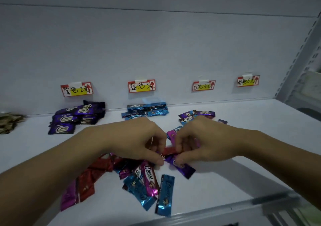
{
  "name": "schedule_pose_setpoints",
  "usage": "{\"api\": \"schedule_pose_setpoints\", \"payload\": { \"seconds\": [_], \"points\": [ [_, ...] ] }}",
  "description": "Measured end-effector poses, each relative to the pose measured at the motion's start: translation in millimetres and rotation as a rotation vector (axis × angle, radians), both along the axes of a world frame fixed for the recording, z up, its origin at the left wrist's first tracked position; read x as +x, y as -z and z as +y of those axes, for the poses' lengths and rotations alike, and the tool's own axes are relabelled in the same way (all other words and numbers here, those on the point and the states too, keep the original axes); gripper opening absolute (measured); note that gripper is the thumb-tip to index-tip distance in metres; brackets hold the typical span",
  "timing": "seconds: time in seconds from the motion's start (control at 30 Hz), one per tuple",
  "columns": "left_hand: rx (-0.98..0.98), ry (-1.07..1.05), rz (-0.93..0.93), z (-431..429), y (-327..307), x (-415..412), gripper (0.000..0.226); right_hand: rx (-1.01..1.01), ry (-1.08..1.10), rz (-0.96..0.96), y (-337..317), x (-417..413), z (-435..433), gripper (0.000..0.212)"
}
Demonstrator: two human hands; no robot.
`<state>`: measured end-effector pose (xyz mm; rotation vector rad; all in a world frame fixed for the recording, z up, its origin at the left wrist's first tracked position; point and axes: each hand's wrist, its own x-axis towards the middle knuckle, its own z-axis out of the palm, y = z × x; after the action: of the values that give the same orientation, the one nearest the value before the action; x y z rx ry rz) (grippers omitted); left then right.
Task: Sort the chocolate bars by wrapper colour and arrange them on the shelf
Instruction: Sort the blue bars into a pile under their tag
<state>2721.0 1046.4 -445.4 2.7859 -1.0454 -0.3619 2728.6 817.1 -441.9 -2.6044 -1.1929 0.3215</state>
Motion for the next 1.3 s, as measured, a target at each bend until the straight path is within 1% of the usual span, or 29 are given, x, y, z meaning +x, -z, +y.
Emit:
{"api": "schedule_pose_setpoints", "payload": {
  "seconds": [0.07,0.13,0.23,0.33,0.4,0.43,0.5,0.53,0.7,0.83,0.87,0.93,1.0,1.07,1.1,1.17,1.3],
  "points": [
    [0.139,-0.028,-0.072,-1,9,-1,0.046,-0.112,-0.012,-0.055,8,-6,10,0.040],
    [0.159,-0.039,-0.135,-3,16,-2,0.051,-0.186,0.010,-0.094,11,-6,15,0.043],
    [0.173,-0.006,-0.189,-6,19,-3,0.045,-0.192,0.057,-0.015,6,-4,14,0.031],
    [0.178,0.022,-0.228,-8,19,-4,0.036,-0.183,0.052,0.008,3,-5,13,0.017],
    [0.147,0.017,-0.219,-7,16,-5,0.031,-0.166,0.063,-0.006,-1,-4,10,0.017],
    [0.116,0.014,-0.214,-6,14,-5,0.028,-0.142,0.081,0.000,-4,-4,8,0.017],
    [0.037,0.014,-0.228,-3,10,-5,0.022,-0.065,0.119,0.033,-10,-3,2,0.005],
    [-0.005,0.018,-0.244,-1,8,-4,0.019,-0.028,0.133,0.037,-12,-1,0,0.003],
    [-0.194,-0.025,-0.302,22,1,-5,0.011,0.145,0.189,0.066,-16,13,2,0.009],
    [-0.269,-0.176,-0.382,74,6,-3,0.009,0.319,0.238,0.034,-9,28,29,0.008],
    [-0.277,-0.227,-0.428,92,9,-2,0.010,0.358,0.251,0.018,-7,32,41,0.007],
    [-0.309,-0.323,-0.587,132,16,1,0.013,0.394,0.257,-0.047,-2,42,71,0.009],
    [-0.367,-0.438,-0.781,171,26,2,0.018,0.405,0.238,-0.141,2,53,107,0.012],
    [-0.396,-0.570,-0.909,203,38,0,0.020,0.394,0.214,-0.229,5,64,145,0.013],
    [-0.393,-0.612,-0.933,216,44,0,0.020,0.380,0.205,-0.270,6,69,164,0.013],
    [-0.369,-0.642,-0.925,233,55,1,0.019,0.355,0.193,-0.371,8,79,202,0.014],
    [-0.351,-0.651,-0.828,245,63,5,0.012,0.327,0.173,-0.540,15,93,256,0.009]
  ]
}}
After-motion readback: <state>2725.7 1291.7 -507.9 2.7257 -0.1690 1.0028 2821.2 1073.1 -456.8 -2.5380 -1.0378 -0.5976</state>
